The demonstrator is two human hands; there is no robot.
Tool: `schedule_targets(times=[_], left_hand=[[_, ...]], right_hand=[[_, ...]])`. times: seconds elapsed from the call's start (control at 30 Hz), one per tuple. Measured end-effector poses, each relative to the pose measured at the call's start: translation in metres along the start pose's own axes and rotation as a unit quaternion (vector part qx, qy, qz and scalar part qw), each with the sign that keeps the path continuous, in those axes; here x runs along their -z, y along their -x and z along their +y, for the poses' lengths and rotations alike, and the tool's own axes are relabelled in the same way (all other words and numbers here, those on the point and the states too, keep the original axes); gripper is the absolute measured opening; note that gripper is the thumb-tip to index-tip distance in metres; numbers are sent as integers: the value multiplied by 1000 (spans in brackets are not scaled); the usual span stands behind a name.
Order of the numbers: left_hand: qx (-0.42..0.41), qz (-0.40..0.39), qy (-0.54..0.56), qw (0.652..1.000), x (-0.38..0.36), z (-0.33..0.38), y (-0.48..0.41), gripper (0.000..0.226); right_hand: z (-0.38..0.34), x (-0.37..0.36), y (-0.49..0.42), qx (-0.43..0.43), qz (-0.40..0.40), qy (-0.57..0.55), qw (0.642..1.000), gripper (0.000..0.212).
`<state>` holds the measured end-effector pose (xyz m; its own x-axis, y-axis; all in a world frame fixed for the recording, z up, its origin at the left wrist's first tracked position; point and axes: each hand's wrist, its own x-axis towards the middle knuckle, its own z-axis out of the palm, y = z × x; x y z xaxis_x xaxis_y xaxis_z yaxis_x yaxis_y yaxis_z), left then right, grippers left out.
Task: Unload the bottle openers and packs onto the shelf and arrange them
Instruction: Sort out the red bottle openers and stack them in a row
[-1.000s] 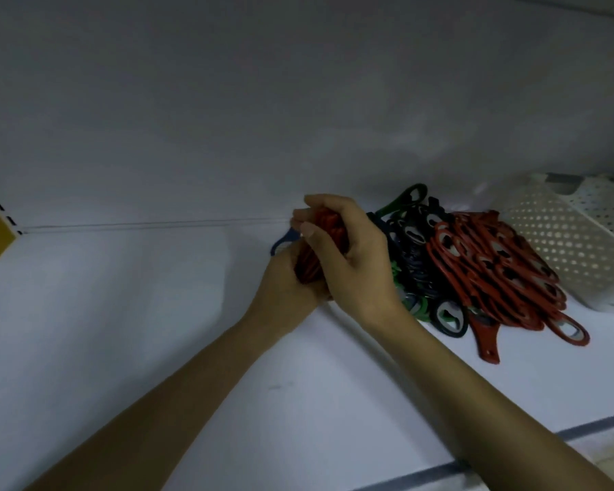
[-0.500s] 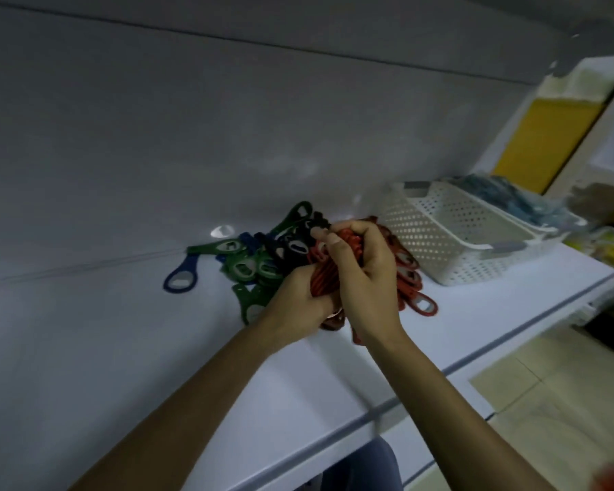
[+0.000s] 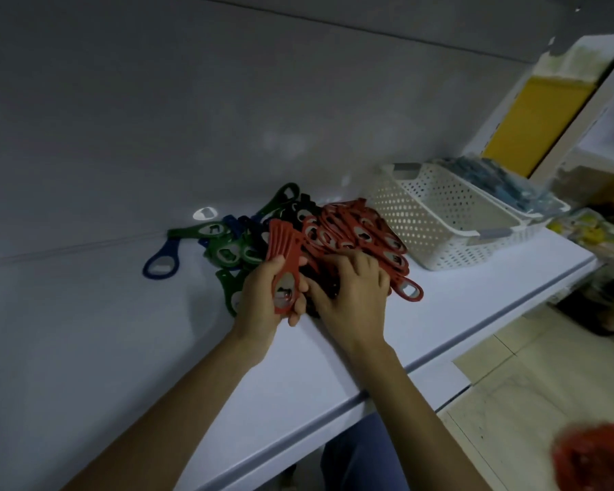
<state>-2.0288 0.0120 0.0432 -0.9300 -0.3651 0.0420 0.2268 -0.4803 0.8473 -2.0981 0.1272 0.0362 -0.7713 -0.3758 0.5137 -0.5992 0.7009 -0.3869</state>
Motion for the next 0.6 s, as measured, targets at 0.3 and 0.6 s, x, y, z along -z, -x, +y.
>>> schedule_targets(times=[0.3, 0.6], left_hand=[[28, 36, -14, 999, -1, 4, 3, 32], [125, 21, 83, 988, 3, 11, 2, 31]], right_hand=[[-4, -1, 1, 6, 34, 35, 999, 11], [-4, 4, 0, -127, 103, -246, 955, 17]])
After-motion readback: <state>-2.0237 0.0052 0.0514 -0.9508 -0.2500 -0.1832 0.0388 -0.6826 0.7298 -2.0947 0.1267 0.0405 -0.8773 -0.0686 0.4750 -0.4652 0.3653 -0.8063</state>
